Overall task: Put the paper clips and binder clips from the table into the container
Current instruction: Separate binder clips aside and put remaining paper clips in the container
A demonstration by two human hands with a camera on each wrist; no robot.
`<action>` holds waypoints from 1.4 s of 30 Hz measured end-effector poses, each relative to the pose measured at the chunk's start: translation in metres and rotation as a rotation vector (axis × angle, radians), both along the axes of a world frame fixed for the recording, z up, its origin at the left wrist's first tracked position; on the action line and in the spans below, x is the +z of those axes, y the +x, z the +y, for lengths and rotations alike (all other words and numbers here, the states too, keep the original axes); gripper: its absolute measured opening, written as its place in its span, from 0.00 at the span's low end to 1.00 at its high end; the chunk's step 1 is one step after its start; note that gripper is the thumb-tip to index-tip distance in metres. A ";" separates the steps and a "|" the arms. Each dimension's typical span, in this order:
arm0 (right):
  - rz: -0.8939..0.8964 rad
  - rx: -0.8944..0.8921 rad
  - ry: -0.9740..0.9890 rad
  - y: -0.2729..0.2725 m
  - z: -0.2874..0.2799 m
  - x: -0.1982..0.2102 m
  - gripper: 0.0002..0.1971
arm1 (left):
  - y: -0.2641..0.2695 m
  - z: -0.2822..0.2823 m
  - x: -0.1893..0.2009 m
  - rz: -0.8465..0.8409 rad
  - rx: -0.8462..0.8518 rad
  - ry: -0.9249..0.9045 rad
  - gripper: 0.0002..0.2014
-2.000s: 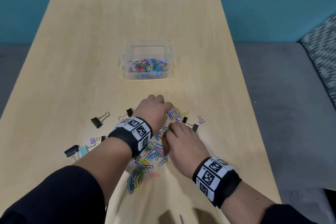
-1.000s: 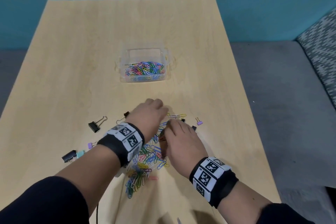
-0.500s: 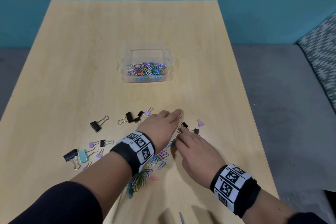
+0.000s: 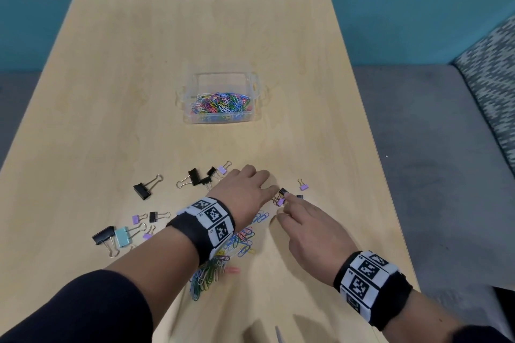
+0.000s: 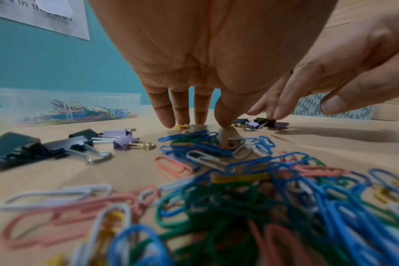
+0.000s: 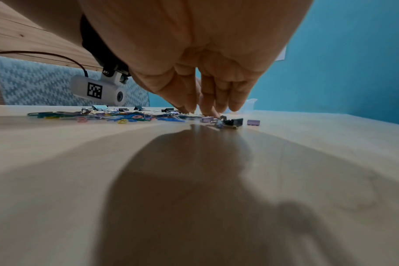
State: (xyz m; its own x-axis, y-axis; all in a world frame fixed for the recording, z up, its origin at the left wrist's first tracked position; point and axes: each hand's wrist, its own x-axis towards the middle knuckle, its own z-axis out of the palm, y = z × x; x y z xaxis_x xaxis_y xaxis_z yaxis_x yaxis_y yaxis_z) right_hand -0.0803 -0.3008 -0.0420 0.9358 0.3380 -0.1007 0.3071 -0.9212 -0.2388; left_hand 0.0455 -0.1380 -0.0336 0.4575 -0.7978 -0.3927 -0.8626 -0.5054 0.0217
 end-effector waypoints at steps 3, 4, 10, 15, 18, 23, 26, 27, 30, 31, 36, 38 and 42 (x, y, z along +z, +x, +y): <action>0.001 -0.077 -0.020 0.004 0.000 0.000 0.25 | -0.001 0.000 0.001 -0.012 0.003 -0.003 0.34; 0.010 -0.097 -0.048 0.005 0.000 0.000 0.27 | -0.002 0.000 0.002 -0.016 0.006 0.002 0.33; 0.080 -0.044 -0.212 0.011 0.000 -0.003 0.33 | -0.006 0.008 0.006 -0.054 0.013 0.032 0.30; 0.037 -0.070 -0.155 0.010 -0.002 -0.002 0.27 | -0.014 0.013 0.006 -0.062 0.026 0.045 0.26; 0.009 -0.075 -0.119 0.022 0.003 -0.002 0.31 | -0.018 0.013 0.007 -0.060 0.039 0.038 0.24; 0.005 -0.068 -0.188 0.035 0.005 -0.005 0.17 | -0.025 0.015 0.009 -0.060 0.053 0.076 0.20; -0.021 -0.090 -0.148 0.033 0.001 -0.005 0.14 | -0.029 0.018 0.008 -0.058 0.078 0.085 0.21; -0.026 -0.091 -0.129 0.033 0.002 -0.005 0.14 | -0.029 0.019 0.007 -0.059 0.086 0.086 0.22; -0.010 -0.106 -0.097 0.037 0.014 -0.002 0.14 | -0.032 0.019 0.006 -0.045 0.122 0.064 0.23; -0.004 -0.128 -0.098 0.040 0.018 -0.002 0.14 | -0.033 0.019 0.006 -0.043 0.133 0.057 0.22; 0.017 -0.215 -0.085 0.055 0.032 -0.006 0.01 | -0.040 0.022 0.005 -0.035 0.158 0.018 0.18; 0.029 -0.203 -0.079 0.059 0.033 -0.007 0.03 | -0.042 0.024 0.002 -0.048 0.158 0.000 0.18; 0.069 -0.318 -0.104 0.064 0.020 -0.002 0.07 | -0.046 0.032 -0.010 -0.097 0.178 -0.039 0.18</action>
